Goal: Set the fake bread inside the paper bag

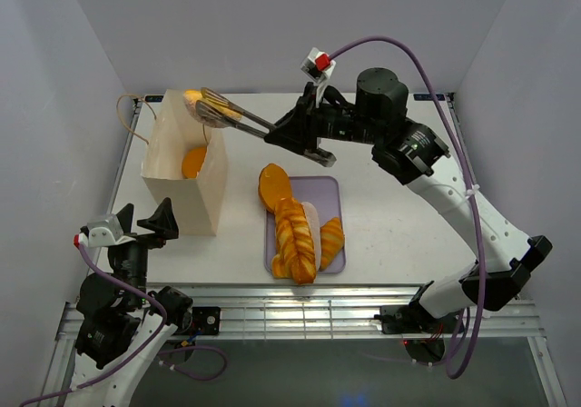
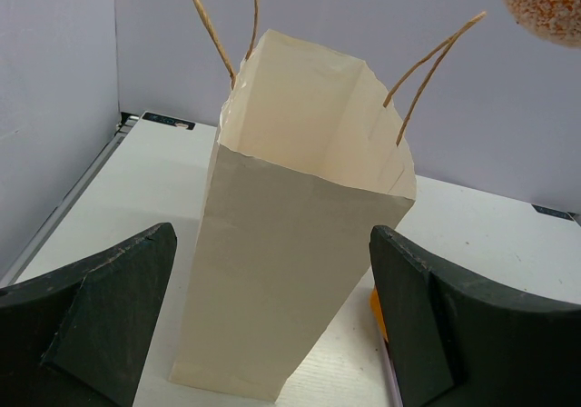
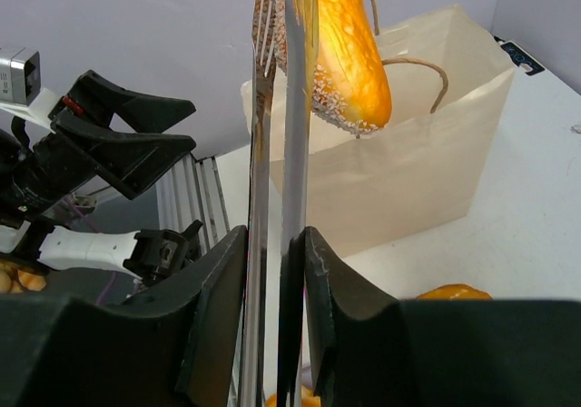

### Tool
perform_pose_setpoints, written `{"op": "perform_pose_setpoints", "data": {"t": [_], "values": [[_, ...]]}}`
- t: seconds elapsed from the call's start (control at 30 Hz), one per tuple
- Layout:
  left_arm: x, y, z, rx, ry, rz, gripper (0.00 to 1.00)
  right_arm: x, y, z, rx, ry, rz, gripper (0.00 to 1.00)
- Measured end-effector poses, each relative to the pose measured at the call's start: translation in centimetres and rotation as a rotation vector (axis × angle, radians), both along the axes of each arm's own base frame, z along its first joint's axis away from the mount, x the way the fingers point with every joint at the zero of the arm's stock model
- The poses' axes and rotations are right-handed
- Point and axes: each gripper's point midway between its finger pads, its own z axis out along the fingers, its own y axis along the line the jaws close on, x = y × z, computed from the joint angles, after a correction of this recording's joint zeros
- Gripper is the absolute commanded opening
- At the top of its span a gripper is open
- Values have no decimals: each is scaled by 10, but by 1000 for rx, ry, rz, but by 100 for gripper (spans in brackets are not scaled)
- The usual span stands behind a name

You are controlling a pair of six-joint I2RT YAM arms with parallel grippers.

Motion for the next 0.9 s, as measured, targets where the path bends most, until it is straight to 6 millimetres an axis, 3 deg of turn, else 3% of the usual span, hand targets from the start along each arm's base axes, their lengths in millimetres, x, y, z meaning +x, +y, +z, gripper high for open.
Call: {"op": "perform_pose_setpoints", "data": {"t": [0.4,0.67,0.9], "values": [[0,0,0,0,0,0,98,-4,56,-11,-27,4,90,36],[0,0,0,0,0,0,98,2,77,-35,-64,36,113,38],[0,0,0,0,0,0,98,11,90,-60,-102,68,117,47]]}}
